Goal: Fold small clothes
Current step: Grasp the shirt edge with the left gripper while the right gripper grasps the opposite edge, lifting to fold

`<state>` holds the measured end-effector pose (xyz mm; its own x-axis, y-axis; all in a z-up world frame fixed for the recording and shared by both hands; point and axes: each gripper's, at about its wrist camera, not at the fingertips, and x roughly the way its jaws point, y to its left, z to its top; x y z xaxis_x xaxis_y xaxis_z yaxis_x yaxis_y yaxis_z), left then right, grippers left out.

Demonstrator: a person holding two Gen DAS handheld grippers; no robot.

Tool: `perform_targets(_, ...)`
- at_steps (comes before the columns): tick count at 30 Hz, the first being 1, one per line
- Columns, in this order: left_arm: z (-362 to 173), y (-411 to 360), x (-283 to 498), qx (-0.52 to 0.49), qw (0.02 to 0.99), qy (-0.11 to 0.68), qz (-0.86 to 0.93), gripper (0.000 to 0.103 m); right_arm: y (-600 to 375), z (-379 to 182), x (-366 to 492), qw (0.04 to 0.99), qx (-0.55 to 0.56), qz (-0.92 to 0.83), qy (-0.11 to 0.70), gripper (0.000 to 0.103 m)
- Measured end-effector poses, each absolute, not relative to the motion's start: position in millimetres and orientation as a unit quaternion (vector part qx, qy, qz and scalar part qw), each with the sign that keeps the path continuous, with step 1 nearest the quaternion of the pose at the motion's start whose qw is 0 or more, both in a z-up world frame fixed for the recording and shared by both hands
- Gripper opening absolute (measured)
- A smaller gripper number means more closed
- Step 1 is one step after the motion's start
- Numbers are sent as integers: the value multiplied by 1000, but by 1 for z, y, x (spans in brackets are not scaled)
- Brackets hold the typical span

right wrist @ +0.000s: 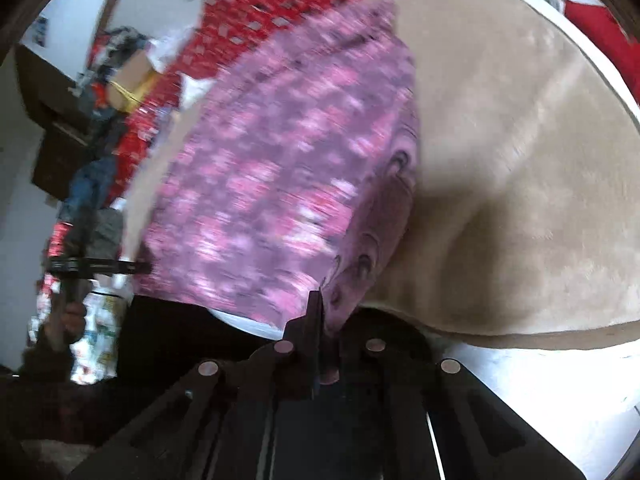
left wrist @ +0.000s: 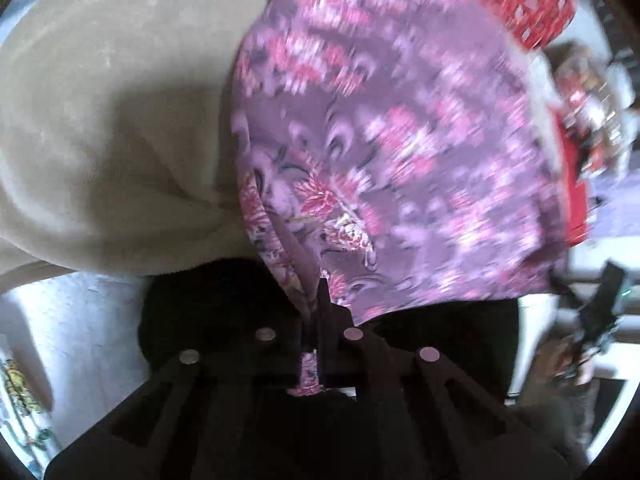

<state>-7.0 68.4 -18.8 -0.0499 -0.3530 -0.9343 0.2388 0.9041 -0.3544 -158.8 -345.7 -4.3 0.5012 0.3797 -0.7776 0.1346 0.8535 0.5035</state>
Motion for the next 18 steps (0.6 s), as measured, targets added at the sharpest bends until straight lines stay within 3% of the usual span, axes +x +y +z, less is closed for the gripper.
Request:
perform_targets(10, 19, 76, 39, -174, 697, 646, -256, 3, -353, 62, -124, 844, 355, 124, 383, 6)
perform_targets(18, 36, 78, 120, -240, 711, 619, -233, 3, -387, 68, -57, 841, 401, 115, 344, 6)
